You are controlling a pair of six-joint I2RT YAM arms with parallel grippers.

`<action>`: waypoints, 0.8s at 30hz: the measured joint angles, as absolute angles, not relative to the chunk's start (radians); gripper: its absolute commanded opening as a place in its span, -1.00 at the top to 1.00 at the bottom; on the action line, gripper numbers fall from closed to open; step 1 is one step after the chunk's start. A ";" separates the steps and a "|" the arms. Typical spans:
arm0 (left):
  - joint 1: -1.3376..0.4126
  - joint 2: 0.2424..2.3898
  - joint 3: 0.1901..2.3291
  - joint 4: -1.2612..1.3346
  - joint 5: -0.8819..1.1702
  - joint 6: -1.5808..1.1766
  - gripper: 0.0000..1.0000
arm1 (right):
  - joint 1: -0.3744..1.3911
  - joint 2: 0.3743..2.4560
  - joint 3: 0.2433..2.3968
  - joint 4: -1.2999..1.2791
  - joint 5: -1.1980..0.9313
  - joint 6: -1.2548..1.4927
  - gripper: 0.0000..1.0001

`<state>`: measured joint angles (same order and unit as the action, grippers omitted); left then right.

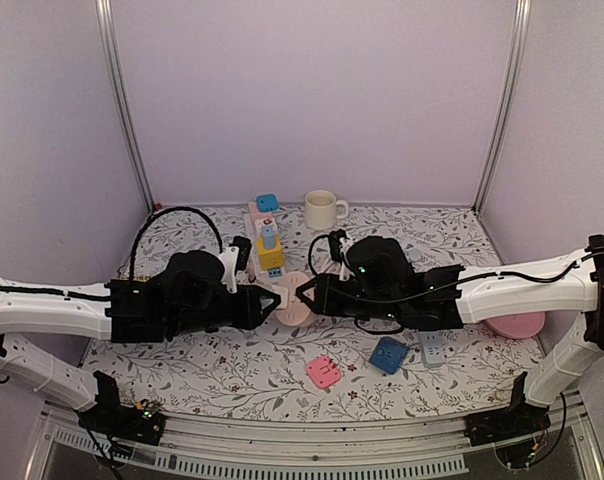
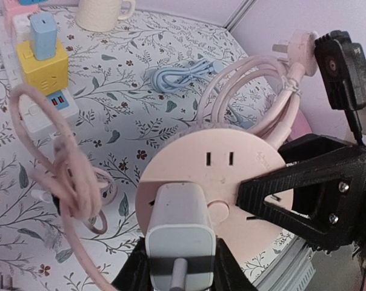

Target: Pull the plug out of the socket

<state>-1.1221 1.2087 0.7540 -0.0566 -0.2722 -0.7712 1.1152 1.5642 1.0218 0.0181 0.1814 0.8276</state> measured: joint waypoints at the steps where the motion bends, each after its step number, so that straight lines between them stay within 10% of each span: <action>1: -1.119 1.205 0.754 -0.058 -0.268 -0.772 0.99 | 1.115 1.564 1.022 0.018 0.181 0.828 0.95; 13: -1.081 1.087 0.822 -0.022 -0.191 -0.776 1.00 | 1.000 1.630 0.956 -0.247 0.405 0.812 0.95; 24: -1.044 1.082 0.814 -0.051 -0.203 -0.794 0.99 | 1.023 1.632 0.955 -0.031 0.096 0.693 0.95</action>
<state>-1.0439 1.0817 0.8139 -0.0513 -0.2028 -0.7940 1.0229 1.6321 0.9554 -0.0315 0.0959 0.6933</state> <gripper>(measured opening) 0.264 0.296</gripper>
